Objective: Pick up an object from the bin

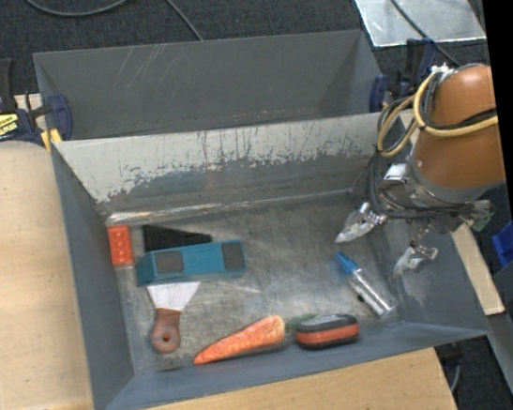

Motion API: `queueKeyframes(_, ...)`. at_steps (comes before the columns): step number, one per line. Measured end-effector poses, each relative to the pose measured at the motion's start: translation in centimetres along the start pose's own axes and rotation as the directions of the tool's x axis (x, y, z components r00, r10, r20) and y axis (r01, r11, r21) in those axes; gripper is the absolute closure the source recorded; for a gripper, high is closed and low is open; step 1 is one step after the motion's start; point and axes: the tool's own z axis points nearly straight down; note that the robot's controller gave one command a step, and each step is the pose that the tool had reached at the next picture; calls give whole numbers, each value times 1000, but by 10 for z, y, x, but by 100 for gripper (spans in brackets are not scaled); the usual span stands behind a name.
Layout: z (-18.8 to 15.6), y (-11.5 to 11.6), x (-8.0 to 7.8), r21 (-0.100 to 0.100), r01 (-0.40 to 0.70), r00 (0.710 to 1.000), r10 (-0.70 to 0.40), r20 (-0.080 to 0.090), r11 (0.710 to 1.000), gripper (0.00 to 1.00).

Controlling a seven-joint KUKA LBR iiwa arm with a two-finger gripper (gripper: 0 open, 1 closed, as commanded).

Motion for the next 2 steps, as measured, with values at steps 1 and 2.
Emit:
queueKeyframes(1, 5, 3, 2, -9, 0, 1000, 0, -6, 1000, 0)
queueKeyframes(2, 72, -1, 9, 1, 174, 985, -174, 5, 985, 100)
